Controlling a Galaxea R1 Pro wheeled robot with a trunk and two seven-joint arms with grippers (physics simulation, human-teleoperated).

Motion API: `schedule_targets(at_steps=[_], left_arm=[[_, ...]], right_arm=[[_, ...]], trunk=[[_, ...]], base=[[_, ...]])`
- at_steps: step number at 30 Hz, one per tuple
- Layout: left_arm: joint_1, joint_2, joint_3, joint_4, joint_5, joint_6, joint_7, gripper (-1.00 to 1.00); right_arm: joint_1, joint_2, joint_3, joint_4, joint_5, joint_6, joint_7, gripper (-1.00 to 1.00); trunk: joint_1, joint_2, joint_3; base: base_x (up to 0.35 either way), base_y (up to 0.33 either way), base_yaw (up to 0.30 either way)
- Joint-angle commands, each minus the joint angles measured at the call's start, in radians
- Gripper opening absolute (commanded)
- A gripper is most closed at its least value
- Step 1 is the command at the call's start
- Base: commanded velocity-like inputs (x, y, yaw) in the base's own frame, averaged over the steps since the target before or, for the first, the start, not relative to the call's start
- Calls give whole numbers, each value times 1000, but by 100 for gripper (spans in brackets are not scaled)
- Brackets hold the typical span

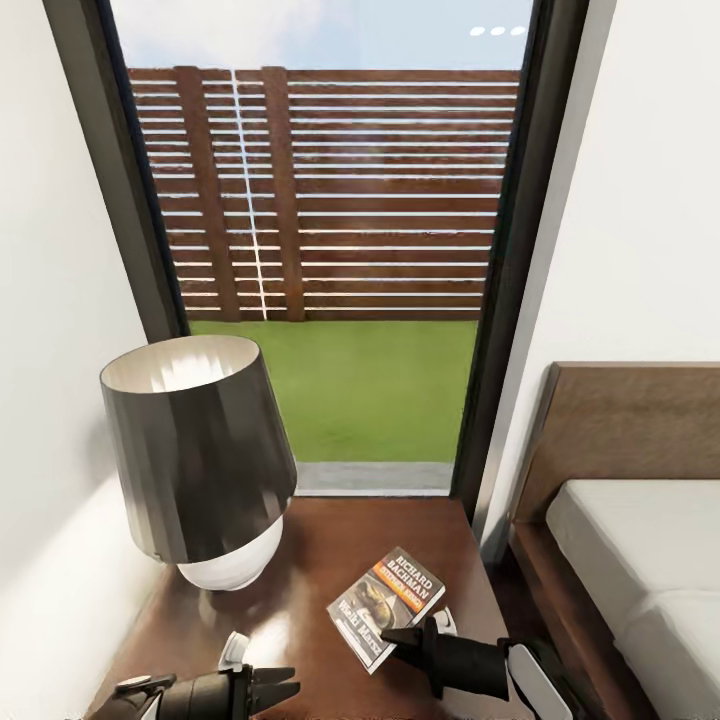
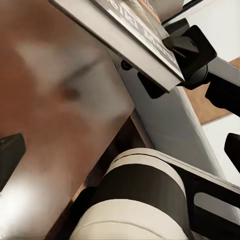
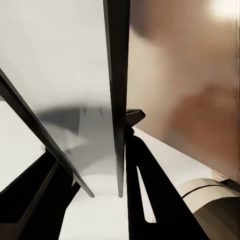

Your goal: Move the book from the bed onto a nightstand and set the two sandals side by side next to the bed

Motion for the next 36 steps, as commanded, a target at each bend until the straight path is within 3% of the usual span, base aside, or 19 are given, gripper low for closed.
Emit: schedule_targets(at_steps=[1,6,18,36], left_arm=[[0,1,0,0,2,11,-3,100],[0,1,1,0,3,11,-3,100],[0,1,-1,0,2,11,-3,100],[0,1,1,1,3,11,-3,100]], right_arm=[[-1,-1,2,0,-2,2,6,-100],[-1,-1,2,1,-2,2,6,-100],[-1,-1,2,1,-2,2,6,-100],[-1,-1,2,1,-2,2,6,-100]], trunk=[[4,-8,-4],[4,-8,-4],[50,-92,-42],[50,-92,-42]], base=[[0,0,0],[0,0,0],[0,0,0],[47,0,0]])
